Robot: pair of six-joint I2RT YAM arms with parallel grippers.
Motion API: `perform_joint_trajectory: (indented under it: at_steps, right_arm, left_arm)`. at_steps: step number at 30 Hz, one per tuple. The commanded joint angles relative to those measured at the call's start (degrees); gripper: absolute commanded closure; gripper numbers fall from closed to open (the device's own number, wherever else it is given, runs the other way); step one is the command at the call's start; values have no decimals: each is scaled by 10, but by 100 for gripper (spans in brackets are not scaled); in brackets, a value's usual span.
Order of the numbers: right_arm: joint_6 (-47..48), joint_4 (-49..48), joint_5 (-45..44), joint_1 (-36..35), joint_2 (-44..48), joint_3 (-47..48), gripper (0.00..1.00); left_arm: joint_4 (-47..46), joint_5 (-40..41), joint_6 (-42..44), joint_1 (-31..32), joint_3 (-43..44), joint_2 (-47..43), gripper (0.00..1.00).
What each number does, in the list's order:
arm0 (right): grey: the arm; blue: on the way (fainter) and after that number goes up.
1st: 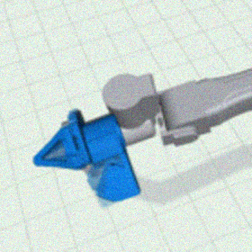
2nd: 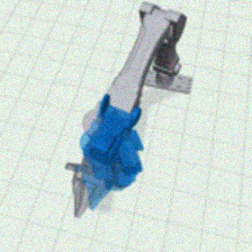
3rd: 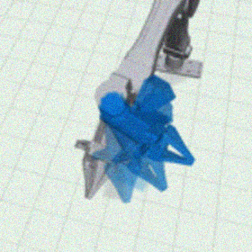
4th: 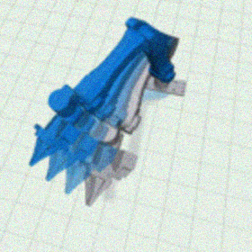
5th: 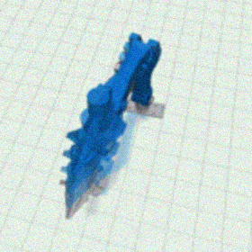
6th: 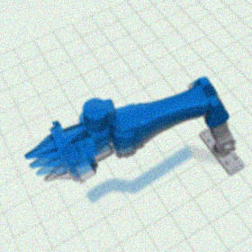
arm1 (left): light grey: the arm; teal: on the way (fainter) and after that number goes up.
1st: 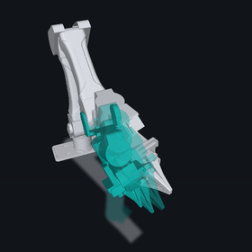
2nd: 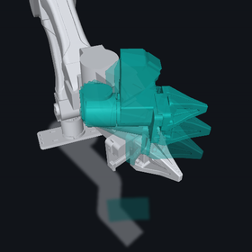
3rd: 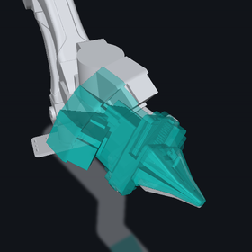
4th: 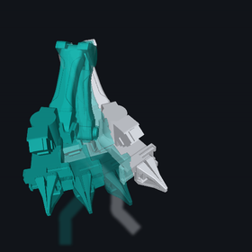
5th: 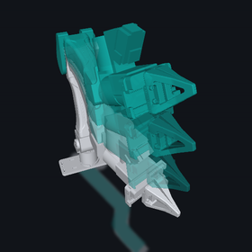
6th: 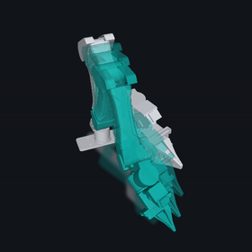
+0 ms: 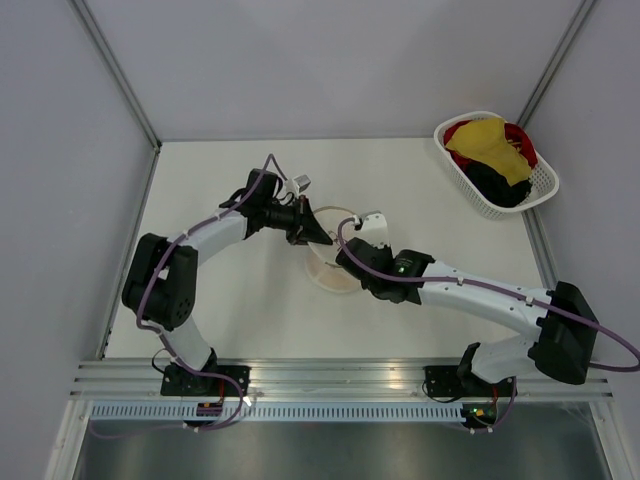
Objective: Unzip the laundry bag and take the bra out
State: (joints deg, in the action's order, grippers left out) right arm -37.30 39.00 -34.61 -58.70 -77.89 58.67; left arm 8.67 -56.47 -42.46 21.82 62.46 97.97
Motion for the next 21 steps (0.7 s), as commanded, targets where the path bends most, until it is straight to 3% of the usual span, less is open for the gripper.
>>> perform_joint_trajectory:
  at_steps: [1, 7, 14, 15, 16, 18, 19, 21]
  right_arm:
    - [-17, 78, -85, 11, -23, 27, 99]
    - [0, 67, -85, 27, -55, 36, 99]
    - [7, 71, -92, 30, -39, 36, 99]
    - [7, 71, -89, 29, -37, 35, 100]
    - [8, 71, -90, 29, -35, 35, 100]
    - [8, 70, -85, 29, -30, 32, 99]
    - [8, 70, -84, 29, -28, 32, 100]
    - [9, 69, -78, 29, -27, 35, 99]
  left_arm:
    - [52, -63, 79, -3, 53, 19, 98]
    - [125, -145, 173, -3, 135, 75, 98]
    - [316, -179, 339, 7, 251, 170, 98]
    - [333, -169, 351, 8, 261, 178, 93]
    - [335, -152, 351, 11, 269, 182, 65]
    - [337, -100, 346, 13, 264, 176, 38]
    - [329, -85, 341, 13, 254, 170, 4]
    - [312, -24, 310, 13, 239, 137, 0]
